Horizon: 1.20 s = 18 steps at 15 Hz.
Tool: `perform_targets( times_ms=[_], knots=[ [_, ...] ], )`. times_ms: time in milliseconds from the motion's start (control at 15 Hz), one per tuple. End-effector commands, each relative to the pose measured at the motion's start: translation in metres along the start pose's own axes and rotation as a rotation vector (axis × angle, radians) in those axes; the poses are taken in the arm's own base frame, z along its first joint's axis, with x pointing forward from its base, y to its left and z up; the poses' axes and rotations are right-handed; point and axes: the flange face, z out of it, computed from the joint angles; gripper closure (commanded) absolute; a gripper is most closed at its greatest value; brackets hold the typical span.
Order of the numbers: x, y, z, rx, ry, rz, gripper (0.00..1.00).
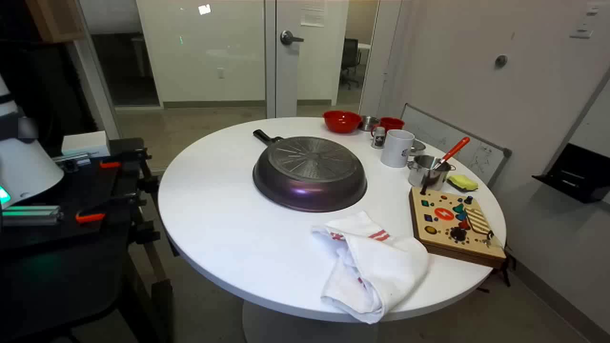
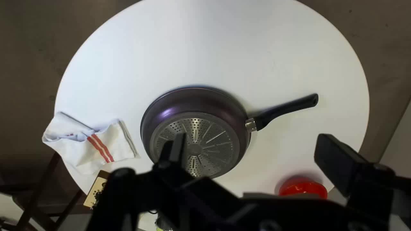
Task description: Pick the cloth and wipe the bottom of the pan
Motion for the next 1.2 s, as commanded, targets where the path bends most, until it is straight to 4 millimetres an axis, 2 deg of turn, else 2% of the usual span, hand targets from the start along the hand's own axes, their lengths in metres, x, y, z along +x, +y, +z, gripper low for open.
perform_targets(
  times_ms=[0, 533, 667, 800, 933, 1067, 1133],
  knots=[
    [0.0, 0.0, -0.001, 0.0, -0.001, 0.0, 0.0],
    [0.001, 0.0, 0.0, -0.014, 0.005, -0.012, 0.0],
    [0.004, 0.009, 0.008, -0.075, 0.057, -0.038, 0.0],
    [0.013, 0.025, 0.02, -0.157, 0.116, -0.072, 0.0],
    [0.029, 0.044, 0.04, -0.206, 0.175, -0.083, 0.0],
    [0.052, 0.064, 0.056, -0.204, 0.235, -0.04, 0.0],
    [0.061, 0.084, 0.074, -0.162, 0.239, 0.045, 0.0]
  ],
)
